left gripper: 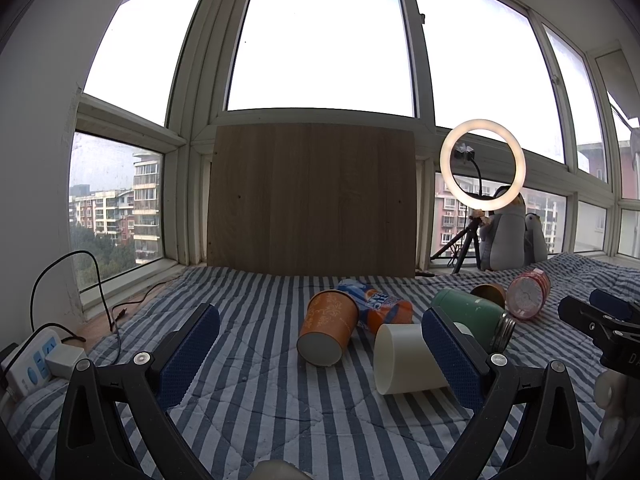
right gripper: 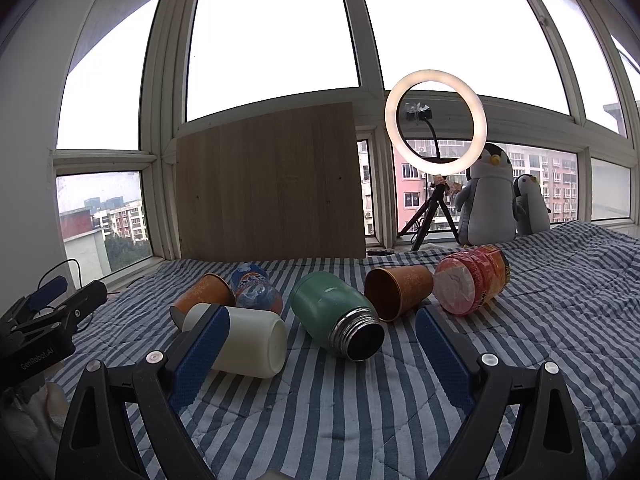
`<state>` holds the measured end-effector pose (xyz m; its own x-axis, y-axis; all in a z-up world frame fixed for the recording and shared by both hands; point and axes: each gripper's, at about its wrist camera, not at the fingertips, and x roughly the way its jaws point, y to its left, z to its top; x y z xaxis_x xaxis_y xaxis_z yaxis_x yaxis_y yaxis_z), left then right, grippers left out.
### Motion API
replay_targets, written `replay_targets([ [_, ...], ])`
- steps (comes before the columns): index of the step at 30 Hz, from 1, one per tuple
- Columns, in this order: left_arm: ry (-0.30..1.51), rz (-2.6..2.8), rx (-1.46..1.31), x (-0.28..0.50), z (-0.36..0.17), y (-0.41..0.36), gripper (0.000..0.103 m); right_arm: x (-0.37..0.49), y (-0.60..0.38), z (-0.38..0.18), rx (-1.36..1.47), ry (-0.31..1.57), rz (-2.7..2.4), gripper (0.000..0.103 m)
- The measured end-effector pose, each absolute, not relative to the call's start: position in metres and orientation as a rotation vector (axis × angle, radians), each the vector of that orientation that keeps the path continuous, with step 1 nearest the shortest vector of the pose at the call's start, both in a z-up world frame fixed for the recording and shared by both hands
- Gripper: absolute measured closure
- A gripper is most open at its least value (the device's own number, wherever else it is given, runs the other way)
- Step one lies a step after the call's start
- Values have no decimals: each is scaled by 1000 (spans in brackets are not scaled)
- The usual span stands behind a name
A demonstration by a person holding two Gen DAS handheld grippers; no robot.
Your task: Flip cup upside down
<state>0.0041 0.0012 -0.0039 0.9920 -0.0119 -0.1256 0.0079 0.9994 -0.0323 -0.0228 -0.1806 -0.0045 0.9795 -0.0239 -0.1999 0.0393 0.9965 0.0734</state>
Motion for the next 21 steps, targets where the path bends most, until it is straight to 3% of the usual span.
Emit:
replay_targets([
  [21,143,-21,-34,3,-11,-2,0,-10,-180,-11,79,263,-26,11],
])
